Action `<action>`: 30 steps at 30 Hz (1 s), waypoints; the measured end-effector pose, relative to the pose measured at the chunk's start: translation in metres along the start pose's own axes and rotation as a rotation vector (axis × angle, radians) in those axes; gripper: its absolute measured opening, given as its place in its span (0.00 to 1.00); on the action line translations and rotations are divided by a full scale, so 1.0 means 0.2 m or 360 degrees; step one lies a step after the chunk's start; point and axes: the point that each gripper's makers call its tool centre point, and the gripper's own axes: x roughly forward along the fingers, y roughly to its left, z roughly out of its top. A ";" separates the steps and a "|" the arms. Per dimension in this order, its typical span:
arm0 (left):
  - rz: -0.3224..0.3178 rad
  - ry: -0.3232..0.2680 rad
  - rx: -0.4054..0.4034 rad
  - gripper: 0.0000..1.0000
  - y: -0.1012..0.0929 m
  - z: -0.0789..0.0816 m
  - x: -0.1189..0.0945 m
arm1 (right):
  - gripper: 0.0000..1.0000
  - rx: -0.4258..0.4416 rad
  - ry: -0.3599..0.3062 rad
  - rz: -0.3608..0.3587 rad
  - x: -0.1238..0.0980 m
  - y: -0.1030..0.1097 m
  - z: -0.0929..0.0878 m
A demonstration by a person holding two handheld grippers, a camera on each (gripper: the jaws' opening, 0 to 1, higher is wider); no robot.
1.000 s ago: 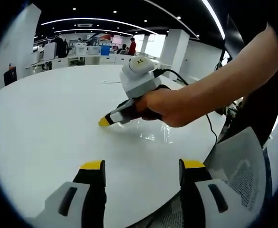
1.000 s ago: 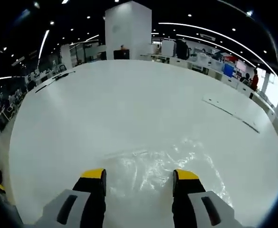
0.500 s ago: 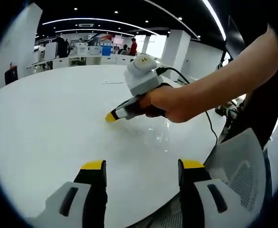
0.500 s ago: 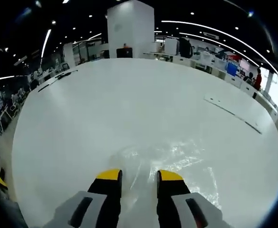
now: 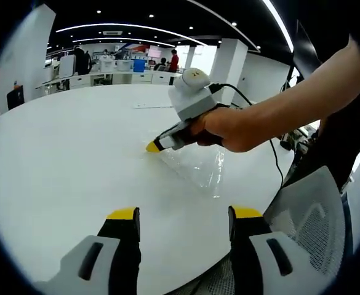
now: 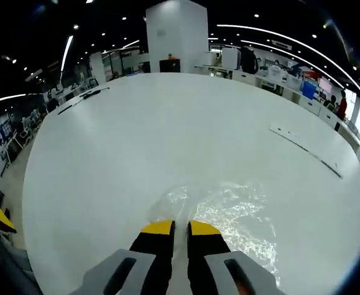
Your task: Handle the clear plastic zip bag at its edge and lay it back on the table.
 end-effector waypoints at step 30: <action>0.0108 -0.0108 -0.0106 0.50 0.20 0.15 0.04 | 0.00 -0.0631 -0.0058 0.0169 -0.26 0.15 -0.02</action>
